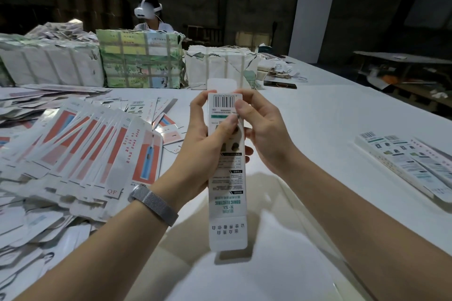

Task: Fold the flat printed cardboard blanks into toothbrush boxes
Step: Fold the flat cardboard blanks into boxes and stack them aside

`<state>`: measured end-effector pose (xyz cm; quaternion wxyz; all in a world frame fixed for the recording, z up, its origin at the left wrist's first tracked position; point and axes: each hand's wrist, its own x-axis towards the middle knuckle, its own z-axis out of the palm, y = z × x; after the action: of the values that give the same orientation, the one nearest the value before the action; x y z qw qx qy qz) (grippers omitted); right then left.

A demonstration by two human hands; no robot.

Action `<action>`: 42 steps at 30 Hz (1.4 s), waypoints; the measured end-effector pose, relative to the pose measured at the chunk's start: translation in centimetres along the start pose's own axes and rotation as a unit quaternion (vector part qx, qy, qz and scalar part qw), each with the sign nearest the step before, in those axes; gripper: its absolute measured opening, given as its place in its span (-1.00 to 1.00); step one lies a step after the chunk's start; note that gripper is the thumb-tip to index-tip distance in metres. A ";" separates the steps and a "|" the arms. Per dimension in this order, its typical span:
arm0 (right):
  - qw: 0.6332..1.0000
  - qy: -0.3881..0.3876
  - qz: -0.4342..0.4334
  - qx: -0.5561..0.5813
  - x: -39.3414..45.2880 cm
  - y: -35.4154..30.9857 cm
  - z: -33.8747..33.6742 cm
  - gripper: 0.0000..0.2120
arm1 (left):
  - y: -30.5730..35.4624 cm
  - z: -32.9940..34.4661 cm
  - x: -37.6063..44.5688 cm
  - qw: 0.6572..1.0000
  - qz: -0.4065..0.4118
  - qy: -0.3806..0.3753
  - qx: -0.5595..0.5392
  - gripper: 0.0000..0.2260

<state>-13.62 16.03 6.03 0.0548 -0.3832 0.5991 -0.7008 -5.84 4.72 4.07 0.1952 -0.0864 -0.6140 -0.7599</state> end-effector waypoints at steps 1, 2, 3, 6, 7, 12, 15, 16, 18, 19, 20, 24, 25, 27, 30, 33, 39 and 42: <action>1.000 0.000 0.006 0.011 0.0 0.0 -0.1 -0.90 | 0.0 0.0 0.0 1.000 -0.003 -0.009 0.002 -0.65; 1.000 0.003 0.008 0.020 0.1 -0.1 -0.2 -0.90 | 0.0 0.0 0.0 1.000 -0.006 -0.016 0.004 -0.66; 1.000 0.007 0.006 0.026 0.1 -0.1 -0.3 -0.89 | 0.0 0.0 0.0 1.000 -0.010 -0.022 0.006 -0.68; 0.998 0.016 -0.009 0.053 0.4 -0.3 -0.6 -0.71 | 0.2 0.0 -0.1 0.999 -0.019 -0.030 0.013 -0.67; 0.997 0.019 -0.006 0.071 0.5 -0.4 -0.7 -0.64 | 0.1 0.0 -0.1 0.999 -0.019 -0.035 0.022 -0.66; 0.994 0.034 0.033 0.094 0.7 -0.4 -1.3 -0.50 | -0.4 0.6 -0.3 0.998 -0.024 -0.045 0.044 -0.44; 0.997 0.028 0.019 0.076 0.6 -0.3 -1.5 -0.59 | -0.3 0.5 -0.2 0.998 -0.032 -0.039 0.033 -0.41; 0.997 0.029 0.013 0.071 0.6 -0.3 -1.5 -0.63 | -0.3 0.4 -0.1 0.998 -0.034 -0.038 0.032 -0.42; 0.997 0.026 0.007 0.066 0.5 -0.4 -1.4 -0.75 | -0.2 0.2 0.0 0.998 -0.044 -0.038 0.020 -0.46; 0.997 0.025 0.009 0.070 0.5 -0.4 -1.4 -0.80 | -0.2 0.2 0.0 0.998 -0.050 -0.040 0.015 -0.48; 0.997 0.024 0.012 0.073 0.6 -0.4 -1.4 -0.83 | -0.3 0.2 0.0 0.998 -0.051 -0.043 0.015 -0.50; 0.998 0.009 0.017 0.055 0.8 -0.5 -1.7 -0.94 | -0.8 0.1 -0.1 0.997 -0.046 -0.046 0.043 -0.56; 0.998 0.005 0.020 0.051 0.9 -0.6 -1.7 -0.91 | -0.8 0.1 0.0 0.997 -0.046 -0.046 0.049 -0.57; 0.999 -0.005 0.031 0.042 1.1 -0.9 -2.0 -0.86 | -0.9 0.1 0.1 0.996 -0.047 -0.049 0.061 -0.56; 0.997 -0.027 0.063 0.038 1.3 -1.4 -2.4 -0.85 | -0.8 0.0 0.1 0.995 -0.052 -0.052 0.066 -0.50; 0.994 -0.037 0.098 0.043 1.3 -1.6 -2.4 -0.83 | -0.7 -0.1 0.0 0.995 -0.045 -0.063 0.069 -0.39; 0.997 0.010 0.074 0.027 1.3 -1.6 -2.1 -0.82 | -0.6 -0.1 0.0 0.994 -0.033 -0.074 0.069 -0.36; 0.998 0.026 0.063 0.002 1.2 -1.6 -2.1 -0.83 | -0.6 -0.3 -0.1 0.993 -0.026 -0.090 0.072 -0.35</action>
<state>-15.11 17.47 8.10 0.0846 -0.3262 0.6217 -0.7070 -5.92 4.56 3.43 0.1252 -0.1244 -0.6843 -0.7075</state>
